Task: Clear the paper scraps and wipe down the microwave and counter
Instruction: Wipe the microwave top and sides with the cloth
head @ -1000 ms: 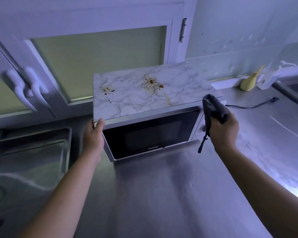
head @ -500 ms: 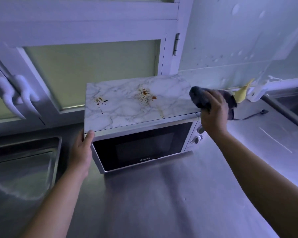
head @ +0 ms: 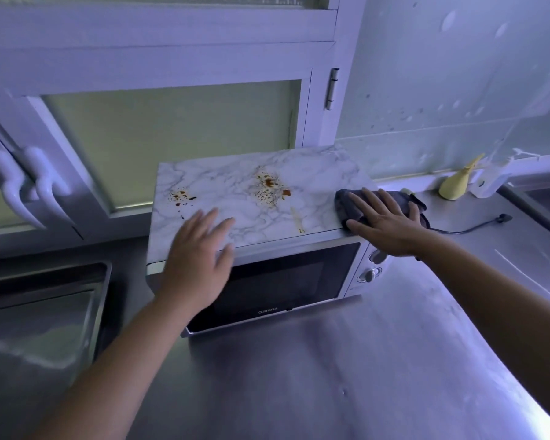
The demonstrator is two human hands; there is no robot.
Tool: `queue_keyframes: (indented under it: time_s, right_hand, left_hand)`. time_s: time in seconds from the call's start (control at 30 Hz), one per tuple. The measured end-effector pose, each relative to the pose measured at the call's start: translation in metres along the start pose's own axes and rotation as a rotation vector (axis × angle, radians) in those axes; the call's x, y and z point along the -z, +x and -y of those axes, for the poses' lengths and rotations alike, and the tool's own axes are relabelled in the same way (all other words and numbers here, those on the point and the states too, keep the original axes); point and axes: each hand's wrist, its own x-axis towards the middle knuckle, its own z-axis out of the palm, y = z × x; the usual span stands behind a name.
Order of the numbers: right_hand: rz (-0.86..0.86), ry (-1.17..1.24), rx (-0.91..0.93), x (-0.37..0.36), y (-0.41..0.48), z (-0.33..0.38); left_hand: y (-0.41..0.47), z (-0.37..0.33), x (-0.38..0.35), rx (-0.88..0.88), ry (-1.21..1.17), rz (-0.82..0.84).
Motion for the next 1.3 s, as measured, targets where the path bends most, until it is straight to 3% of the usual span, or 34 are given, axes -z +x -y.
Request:
queue_keyframes:
  time_s: [0.07, 0.13, 0.3, 0.8, 1.03, 1.3]
  right_hand:
    - [0.022, 0.021, -0.021, 0.0, 0.011, 0.003]
    - [0.039, 0.001, 0.007, 0.0, 0.026, 0.004]
    - [0.018, 0.071, -0.004, 0.013, 0.09, 0.006]
    - [-0.082, 0.124, -0.031, 0.047, 0.237, 0.02]
    - [-0.118, 0.128, 0.038, 0.027, 0.201, 0.016]
    - [-0.081, 0.112, 0.112, 0.002, 0.086, -0.013]
  left_hand:
    - [0.008, -0.007, -0.014, 0.036, 0.082, 0.18]
    - [0.01, -0.004, -0.025, 0.058, 0.185, 0.231]
    - [0.006, -0.004, -0.034, 0.015, 0.253, 0.067]
    - [0.017, -0.004, -0.045, -0.033, 0.291, -0.102]
    - [0.015, 0.0, -0.048, -0.018, 0.322, -0.079]
    - [0.016, 0.0, -0.053, 0.012, 0.322, -0.04]
